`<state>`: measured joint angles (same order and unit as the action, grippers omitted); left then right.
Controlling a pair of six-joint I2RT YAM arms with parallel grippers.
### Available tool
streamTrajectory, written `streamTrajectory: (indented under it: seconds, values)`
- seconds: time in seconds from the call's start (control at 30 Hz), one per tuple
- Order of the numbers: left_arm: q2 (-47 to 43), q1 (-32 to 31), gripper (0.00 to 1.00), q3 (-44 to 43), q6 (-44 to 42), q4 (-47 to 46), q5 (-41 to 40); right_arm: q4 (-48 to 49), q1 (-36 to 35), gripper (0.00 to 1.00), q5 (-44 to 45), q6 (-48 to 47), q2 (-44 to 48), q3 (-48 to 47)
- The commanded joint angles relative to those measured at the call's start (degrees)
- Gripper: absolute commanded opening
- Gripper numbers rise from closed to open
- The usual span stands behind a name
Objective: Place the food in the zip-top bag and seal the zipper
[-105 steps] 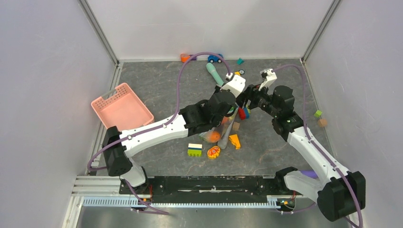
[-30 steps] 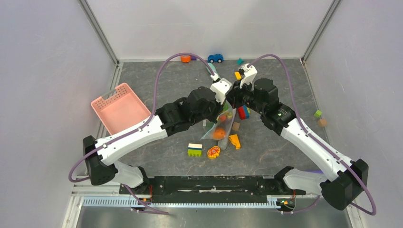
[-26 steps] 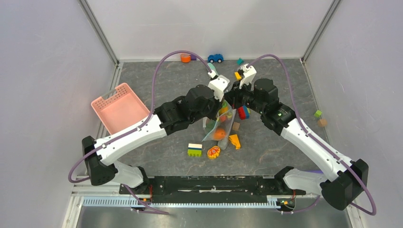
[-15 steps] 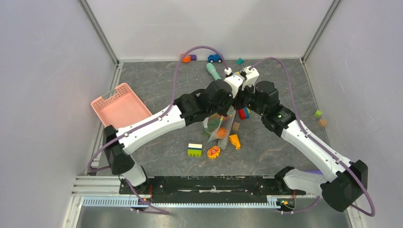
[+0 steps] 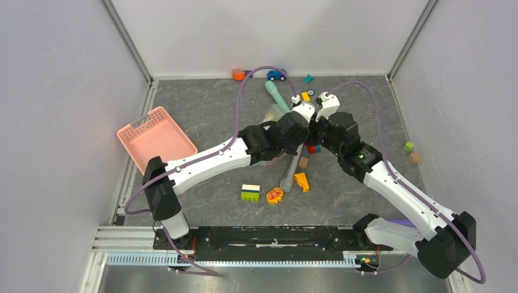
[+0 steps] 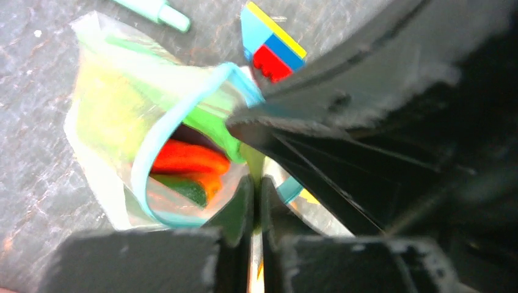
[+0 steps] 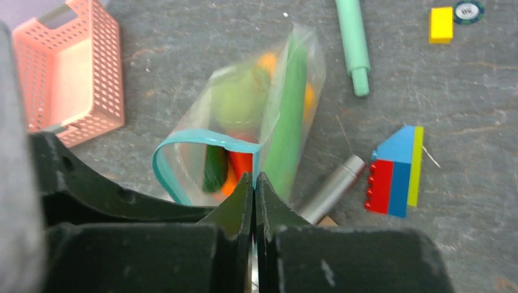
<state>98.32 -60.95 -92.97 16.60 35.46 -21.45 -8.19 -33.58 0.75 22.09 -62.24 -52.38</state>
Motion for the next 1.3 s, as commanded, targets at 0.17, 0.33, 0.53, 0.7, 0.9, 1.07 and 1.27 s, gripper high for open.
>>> streamTrajectory:
  seconds: [0.17,0.33,0.53,0.7,0.9,1.07,1.27]
  values:
    - [0.9,2.7,0.02,8.0,8.7,10.4,-12.9,10.0,-1.1,0.0,0.3,0.6,7.1,-0.7]
    - [2.3,3.8,0.02,7.1,12.0,9.5,-13.5,10.2,-1.1,0.0,-2.4,0.7,7.2,-0.4]
    - [-1.2,3.9,0.02,9.7,10.5,-4.1,0.0,11.4,-1.1,0.0,-5.4,2.4,5.8,0.9]
    - [-5.4,3.9,0.02,11.8,8.0,-11.4,6.1,11.6,-1.1,0.0,-4.9,2.9,6.0,2.0]
    - [-13.0,3.9,0.02,15.9,4.3,-16.8,9.6,10.4,-1.1,0.0,-3.0,1.8,5.6,1.9]
    - [-17.8,4.0,0.02,16.7,1.5,-17.1,11.7,9.2,-1.1,0.0,-1.9,0.3,4.5,1.3]
    - [-22.7,3.9,0.02,16.0,-0.4,-15.7,11.6,9.2,-1.1,0.0,-2.9,-1.3,3.6,1.1]
